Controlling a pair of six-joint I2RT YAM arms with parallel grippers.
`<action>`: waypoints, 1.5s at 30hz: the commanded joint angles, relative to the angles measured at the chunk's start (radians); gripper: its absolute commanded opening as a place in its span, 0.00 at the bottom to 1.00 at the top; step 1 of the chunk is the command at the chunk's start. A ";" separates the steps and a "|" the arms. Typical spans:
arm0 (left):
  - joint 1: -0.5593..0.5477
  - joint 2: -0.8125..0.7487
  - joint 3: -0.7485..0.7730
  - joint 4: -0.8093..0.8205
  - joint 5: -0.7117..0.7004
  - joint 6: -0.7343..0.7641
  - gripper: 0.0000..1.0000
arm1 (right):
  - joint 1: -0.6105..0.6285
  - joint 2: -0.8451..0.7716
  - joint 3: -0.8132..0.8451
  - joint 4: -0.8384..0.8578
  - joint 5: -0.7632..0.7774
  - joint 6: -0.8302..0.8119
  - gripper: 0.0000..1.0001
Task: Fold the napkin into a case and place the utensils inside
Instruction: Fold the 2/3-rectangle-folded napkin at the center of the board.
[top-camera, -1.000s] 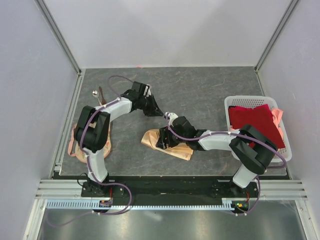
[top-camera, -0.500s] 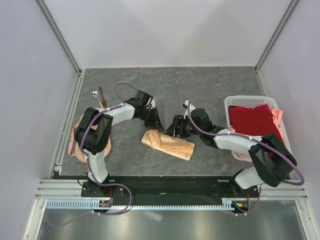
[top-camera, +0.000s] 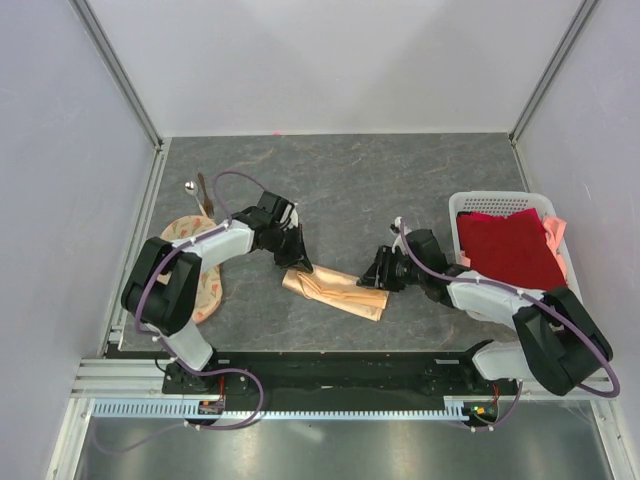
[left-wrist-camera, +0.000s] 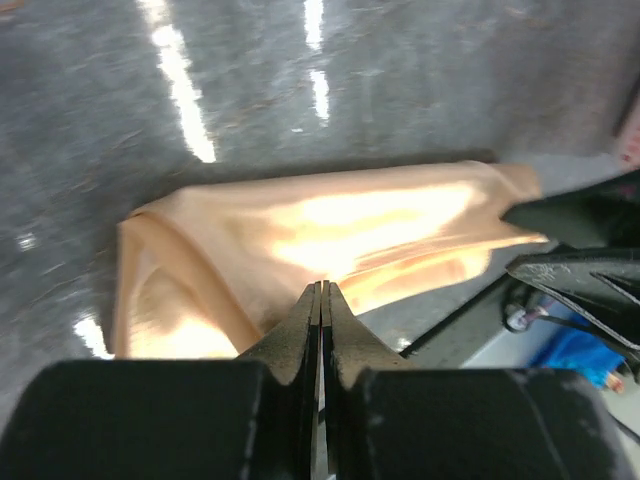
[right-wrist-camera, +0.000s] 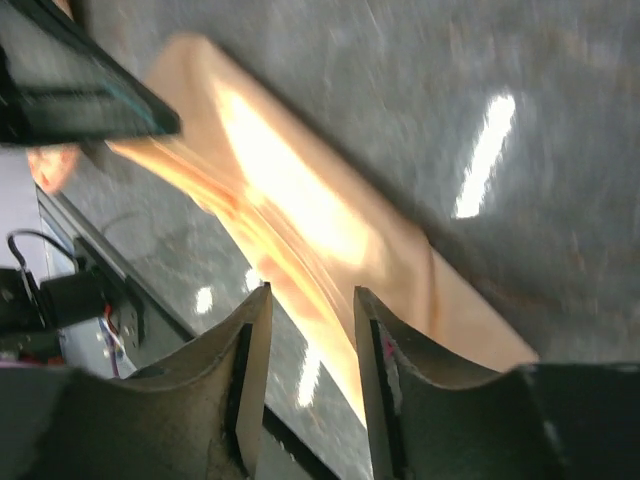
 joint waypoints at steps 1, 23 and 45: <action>0.002 -0.067 -0.014 -0.036 -0.150 0.052 0.05 | 0.002 -0.051 -0.135 0.035 -0.047 0.040 0.42; -0.216 -0.425 -0.353 0.097 -0.236 -0.221 0.05 | -0.009 -0.026 0.165 -0.279 0.183 -0.212 0.58; -0.166 -0.061 -0.062 0.089 -0.367 -0.058 0.02 | 0.088 -0.136 -0.045 -0.259 0.223 -0.094 0.56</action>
